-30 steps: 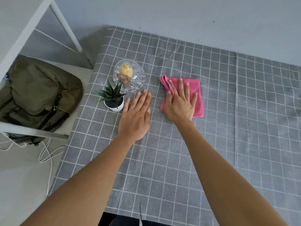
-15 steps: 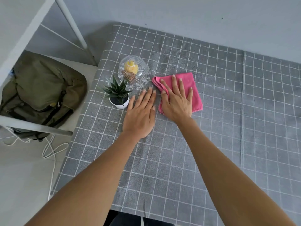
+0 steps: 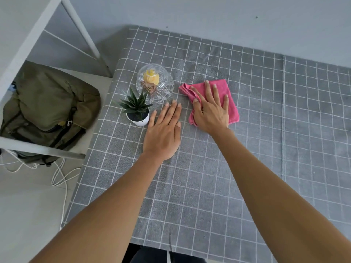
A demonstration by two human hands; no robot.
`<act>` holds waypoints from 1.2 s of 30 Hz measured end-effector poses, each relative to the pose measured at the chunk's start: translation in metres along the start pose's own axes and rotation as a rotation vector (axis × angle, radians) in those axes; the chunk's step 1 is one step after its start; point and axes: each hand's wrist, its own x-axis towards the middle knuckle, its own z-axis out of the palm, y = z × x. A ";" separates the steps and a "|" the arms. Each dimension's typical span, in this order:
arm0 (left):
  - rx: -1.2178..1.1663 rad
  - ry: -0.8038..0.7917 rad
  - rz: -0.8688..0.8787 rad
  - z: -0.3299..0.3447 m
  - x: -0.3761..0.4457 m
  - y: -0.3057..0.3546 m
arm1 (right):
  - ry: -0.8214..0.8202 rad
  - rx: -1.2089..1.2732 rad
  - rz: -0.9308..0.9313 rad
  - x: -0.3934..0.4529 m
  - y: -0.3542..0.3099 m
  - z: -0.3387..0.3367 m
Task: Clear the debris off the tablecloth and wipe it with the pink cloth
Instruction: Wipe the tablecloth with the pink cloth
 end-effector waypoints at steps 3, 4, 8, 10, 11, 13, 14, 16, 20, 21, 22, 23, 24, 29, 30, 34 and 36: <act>0.006 -0.003 0.003 0.000 0.000 0.000 | 0.004 -0.021 -0.022 -0.004 -0.006 0.003; -0.002 -0.003 0.005 0.000 0.000 0.000 | -0.001 -0.033 -0.041 -0.007 -0.005 0.003; -0.011 -0.007 0.011 0.001 0.000 -0.002 | 0.014 -0.043 0.025 -0.019 0.011 0.001; -0.008 -0.003 0.018 0.002 0.001 -0.003 | 0.052 -0.042 0.135 -0.029 0.026 -0.001; -0.011 0.000 0.021 0.002 0.001 -0.003 | 0.064 -0.052 0.199 -0.036 0.036 -0.002; -0.024 0.007 0.022 0.002 0.001 -0.003 | 0.067 -0.050 0.332 -0.052 0.056 -0.007; -0.031 0.011 0.021 0.003 0.001 -0.004 | 0.069 -0.027 0.389 -0.059 0.063 -0.010; -0.035 0.015 0.021 0.003 0.001 -0.005 | 0.079 0.019 0.456 -0.070 0.066 -0.011; -0.058 -0.024 0.040 0.001 -0.001 -0.006 | 0.097 0.070 0.492 -0.071 0.053 -0.008; -0.071 -0.037 0.046 0.001 -0.005 -0.008 | 0.096 0.074 0.489 -0.072 0.048 -0.006; -0.079 -0.044 0.050 0.000 -0.011 -0.011 | 0.088 0.071 0.474 -0.074 0.042 -0.004; -0.076 -0.043 0.055 0.000 -0.019 -0.013 | 0.074 0.062 0.447 -0.076 0.034 -0.001; -0.062 -0.040 0.058 0.000 -0.027 -0.016 | 0.060 0.048 0.409 -0.080 0.024 0.002; -0.018 -0.006 0.046 0.000 -0.040 -0.019 | 0.019 -0.010 0.156 -0.100 -0.032 0.025; -0.015 0.001 0.045 0.000 -0.040 -0.018 | 0.021 -0.010 0.134 -0.102 -0.036 0.028; -0.020 0.001 0.050 -0.001 -0.040 -0.017 | 0.011 0.000 0.072 -0.104 -0.025 0.026; -0.021 -0.004 0.037 -0.001 -0.040 -0.017 | 0.012 -0.005 0.025 -0.106 -0.012 0.022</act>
